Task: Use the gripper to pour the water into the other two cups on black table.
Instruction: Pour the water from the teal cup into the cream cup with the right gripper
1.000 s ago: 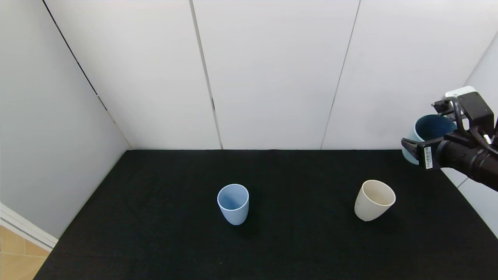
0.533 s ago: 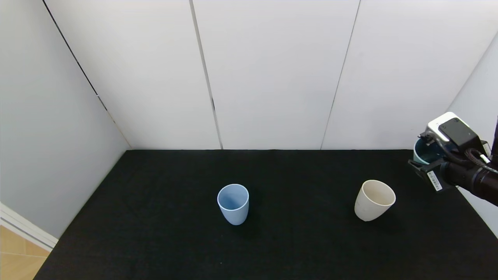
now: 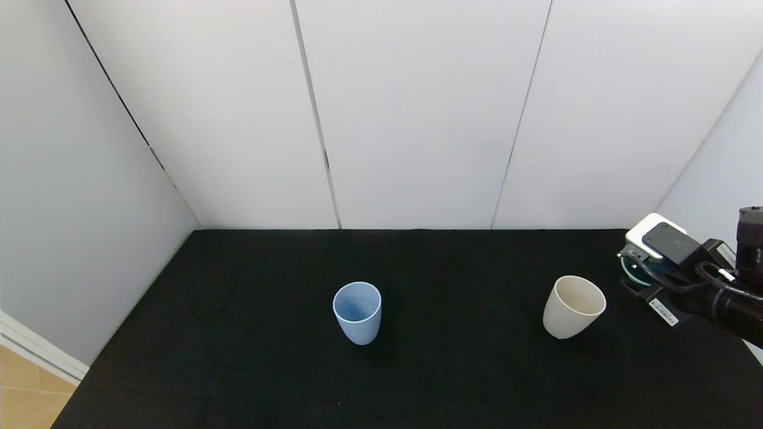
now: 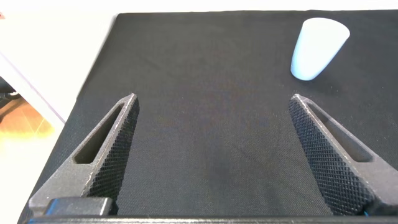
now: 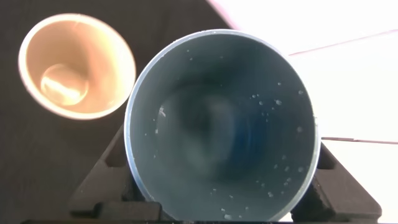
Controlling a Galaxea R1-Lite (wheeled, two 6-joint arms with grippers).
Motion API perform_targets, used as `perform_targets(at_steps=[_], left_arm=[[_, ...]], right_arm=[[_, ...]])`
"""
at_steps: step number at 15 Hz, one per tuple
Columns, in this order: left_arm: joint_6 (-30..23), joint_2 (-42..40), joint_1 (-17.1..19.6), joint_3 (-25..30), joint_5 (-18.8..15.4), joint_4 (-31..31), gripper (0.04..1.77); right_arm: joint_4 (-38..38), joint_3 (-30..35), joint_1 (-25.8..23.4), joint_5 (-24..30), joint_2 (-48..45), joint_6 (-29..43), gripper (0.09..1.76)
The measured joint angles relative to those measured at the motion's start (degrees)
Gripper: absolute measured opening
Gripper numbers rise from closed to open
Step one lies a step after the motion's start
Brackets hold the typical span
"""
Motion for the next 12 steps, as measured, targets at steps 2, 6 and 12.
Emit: perform_targets(at_steps=[2, 6, 12], left_arm=[[0.0, 0.0, 0.0, 0.0, 0.0, 0.0, 1.72], [0.0, 0.0, 0.0, 0.0, 0.0, 0.0, 1.72], [0.0, 0.0, 0.0, 0.0, 0.0, 0.0, 1.72]], right_arm=[[0.0, 0.4, 0.3, 0.3, 0.9, -0.2, 1.22], [0.1, -0.2, 1.5, 0.3, 2.4, -4.2, 1.22], [0.2, -3.3, 3.3, -2.5, 3.5, -15.0, 1.22]])
